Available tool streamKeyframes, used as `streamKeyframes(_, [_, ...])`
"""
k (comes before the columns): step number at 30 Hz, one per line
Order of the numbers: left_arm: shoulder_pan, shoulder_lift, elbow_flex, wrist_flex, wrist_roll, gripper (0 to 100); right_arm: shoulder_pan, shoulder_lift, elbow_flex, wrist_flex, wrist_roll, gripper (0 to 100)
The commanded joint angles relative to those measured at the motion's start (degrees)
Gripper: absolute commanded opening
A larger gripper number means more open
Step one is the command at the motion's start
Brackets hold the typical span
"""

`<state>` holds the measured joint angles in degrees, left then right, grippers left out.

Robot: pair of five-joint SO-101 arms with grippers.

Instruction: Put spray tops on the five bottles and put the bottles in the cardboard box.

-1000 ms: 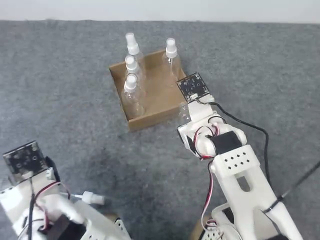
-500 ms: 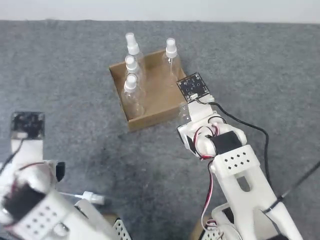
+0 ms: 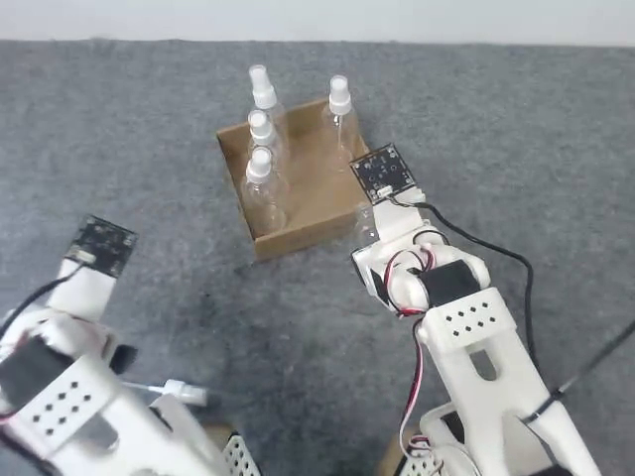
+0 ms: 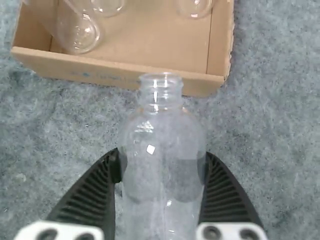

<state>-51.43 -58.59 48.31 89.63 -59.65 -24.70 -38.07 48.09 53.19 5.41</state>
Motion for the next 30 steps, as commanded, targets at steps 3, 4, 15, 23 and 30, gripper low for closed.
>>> streamKeyframes(3, [3.34, 0.88, 3.03, 2.37, -7.56, 32, 0.84, -2.33, -0.44, -1.19, 1.05, 7.4])
streamKeyframes(4, [3.6, 0.88, 3.03, 3.52, -8.97, 32, 0.84, -2.33, -0.44, -1.19, 1.05, 7.4])
streamKeyframes(15, [11.16, 1.76, 3.74, 8.09, -12.4, 32, 0.84, -2.24, -0.53, -1.19, 1.14, 7.4])
streamKeyframes(23, [13.89, 16.0, 1.98, 9.05, -12.75, 32, 0.92, -2.24, -0.62, -1.19, 2.73, 7.4])
streamKeyframes(30, [18.37, 24.53, 1.45, 6.51, -12.75, 31, 0.92, -2.24, -0.44, -1.98, 3.16, 7.4])
